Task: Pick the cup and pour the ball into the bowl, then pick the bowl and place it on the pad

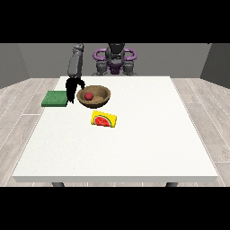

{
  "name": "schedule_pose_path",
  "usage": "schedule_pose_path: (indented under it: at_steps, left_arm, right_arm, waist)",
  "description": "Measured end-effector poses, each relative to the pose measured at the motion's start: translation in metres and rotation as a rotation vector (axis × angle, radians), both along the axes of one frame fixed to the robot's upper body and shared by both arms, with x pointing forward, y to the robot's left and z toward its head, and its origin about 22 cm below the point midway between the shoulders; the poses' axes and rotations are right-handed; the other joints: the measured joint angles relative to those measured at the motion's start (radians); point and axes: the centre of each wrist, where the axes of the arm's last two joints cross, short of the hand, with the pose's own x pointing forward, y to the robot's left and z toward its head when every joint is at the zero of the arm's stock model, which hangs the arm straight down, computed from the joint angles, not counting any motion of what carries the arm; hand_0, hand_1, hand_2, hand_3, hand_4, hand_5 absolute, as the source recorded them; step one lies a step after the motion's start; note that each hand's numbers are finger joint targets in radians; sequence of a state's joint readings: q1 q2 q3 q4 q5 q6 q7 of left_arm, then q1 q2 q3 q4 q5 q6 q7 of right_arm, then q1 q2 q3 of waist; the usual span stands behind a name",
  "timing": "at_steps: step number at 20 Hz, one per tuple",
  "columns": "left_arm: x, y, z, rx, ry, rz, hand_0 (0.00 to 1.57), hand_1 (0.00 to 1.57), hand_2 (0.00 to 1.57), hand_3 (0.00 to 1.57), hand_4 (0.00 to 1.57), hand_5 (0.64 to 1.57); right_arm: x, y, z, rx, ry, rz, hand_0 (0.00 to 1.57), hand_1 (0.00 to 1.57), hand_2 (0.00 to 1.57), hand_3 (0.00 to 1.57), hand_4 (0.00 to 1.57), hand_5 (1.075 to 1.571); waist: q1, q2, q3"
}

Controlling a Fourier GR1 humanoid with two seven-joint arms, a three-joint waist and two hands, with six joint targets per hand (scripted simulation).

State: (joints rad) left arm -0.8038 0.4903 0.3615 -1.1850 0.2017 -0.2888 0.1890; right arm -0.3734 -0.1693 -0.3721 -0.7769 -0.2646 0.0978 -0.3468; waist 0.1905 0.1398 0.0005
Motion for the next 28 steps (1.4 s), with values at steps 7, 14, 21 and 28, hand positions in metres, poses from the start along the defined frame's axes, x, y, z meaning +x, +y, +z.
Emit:
schedule_pose_path:
  at_steps: [7, 14, 21, 28]
  left_arm:
    - [-0.017, 0.014, 0.014, 0.005, -0.06, -0.001, 0.0, 0.0, 0.0, 0.0, 1.01, 1.539]
    - [-0.029, 0.026, 0.024, -0.001, -0.07, 0.011, 0.0, 0.0, 0.0, 0.0, 1.02, 1.537]
    - [-0.037, 0.038, 0.035, 0.005, -0.104, -0.004, 0.0, 0.0, 0.0, 0.0, 1.02, 1.535]
    - [-0.044, 0.046, 0.047, -0.007, -0.142, -0.012, 0.0, 0.0, 0.0, 0.0, 1.09, 1.514]
  right_arm:
    - [0.014, -0.01, 0.002, 0.002, -0.055, -0.007, 0.0, 0.0, 0.0, 0.0, 0.47, 1.548]
    - [0.019, 0.0, -0.003, -0.015, -0.094, 0.001, 0.0, 0.0, 0.0, 0.0, 0.45, 1.55]
    - [0.035, 0.023, 0.004, -0.033, -0.109, -0.042, 0.88, 0.88, 0.58, 0.0, 0.61, 1.514]
    - [0.013, -0.007, -0.004, -0.178, -0.055, -0.156, 1.57, 1.57, 1.57, 1.53, 0.93, 1.511]
  waist:
    - [0.001, 0.06, -0.0041]
    - [-0.004, 0.069, -0.0125]
    - [0.011, 0.089, -0.0182]
    - [0.038, 0.108, -0.0428]
